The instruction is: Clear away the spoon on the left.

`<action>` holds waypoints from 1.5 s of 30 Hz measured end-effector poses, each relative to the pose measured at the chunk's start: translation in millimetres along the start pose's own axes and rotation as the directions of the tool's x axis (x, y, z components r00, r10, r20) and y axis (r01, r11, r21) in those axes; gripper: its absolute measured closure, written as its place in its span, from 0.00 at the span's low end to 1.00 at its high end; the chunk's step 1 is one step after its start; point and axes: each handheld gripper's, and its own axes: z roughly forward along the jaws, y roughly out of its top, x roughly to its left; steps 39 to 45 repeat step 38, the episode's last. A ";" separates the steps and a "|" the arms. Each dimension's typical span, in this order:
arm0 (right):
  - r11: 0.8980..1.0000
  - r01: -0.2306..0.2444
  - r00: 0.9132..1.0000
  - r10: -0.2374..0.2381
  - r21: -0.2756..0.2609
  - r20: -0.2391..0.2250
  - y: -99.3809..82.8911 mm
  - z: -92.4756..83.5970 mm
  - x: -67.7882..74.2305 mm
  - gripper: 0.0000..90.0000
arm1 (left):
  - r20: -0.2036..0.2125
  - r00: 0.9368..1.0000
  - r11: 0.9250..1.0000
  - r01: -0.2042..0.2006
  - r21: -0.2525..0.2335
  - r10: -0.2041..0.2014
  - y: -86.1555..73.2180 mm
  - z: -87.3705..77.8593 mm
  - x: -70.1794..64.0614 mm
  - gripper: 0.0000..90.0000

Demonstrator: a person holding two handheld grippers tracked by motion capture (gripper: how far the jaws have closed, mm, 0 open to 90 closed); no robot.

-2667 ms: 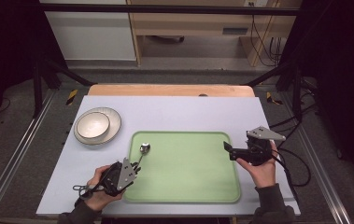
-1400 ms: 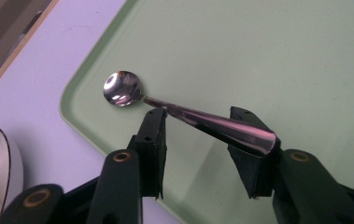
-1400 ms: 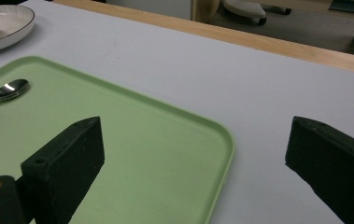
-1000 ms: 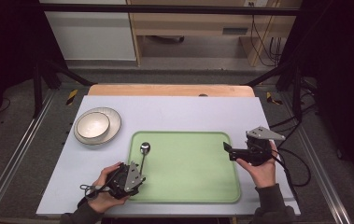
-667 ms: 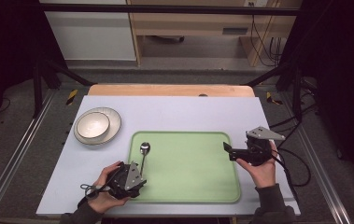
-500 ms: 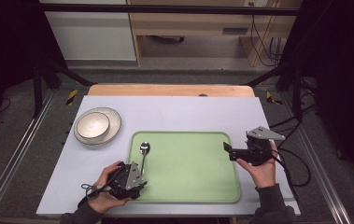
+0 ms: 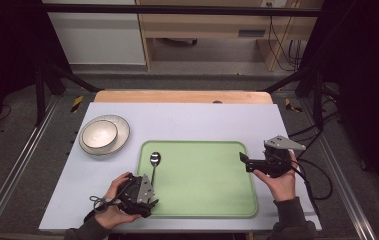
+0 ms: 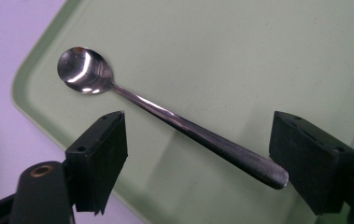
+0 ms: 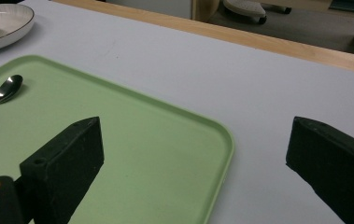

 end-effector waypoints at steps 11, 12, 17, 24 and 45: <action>1.000 -0.006 1.000 0.006 -0.004 0.000 0.4 -1.0 -0.2 0.04 | 0.004 0.999 0.997 0.051 -0.049 -0.051 -0.1 -8.4 6.9 0.17; 1.000 -0.002 1.000 0.002 -0.004 0.002 0.4 -1.3 -0.5 0.04 | 0.002 0.998 0.996 0.061 -0.058 -0.061 -0.4 -10.4 8.8 0.18; 1.000 -0.009 1.000 0.009 -0.007 0.003 0.6 -2.0 -0.3 0.04 | -0.004 0.989 0.980 0.147 -0.132 -0.149 -3.2 -18.4 17.0 0.19; 1.000 -0.012 1.000 0.012 -0.011 0.005 0.9 -3.5 -1.1 0.04 | -0.001 0.968 0.946 0.246 -0.211 -0.252 -10.8 -30.3 31.6 0.21; 1.000 -0.013 1.000 0.013 -0.018 0.019 1.2 -6.7 -4.7 0.04 | -0.031 0.892 0.844 0.414 -0.341 -0.451 -32.4 -48.1 56.4 0.22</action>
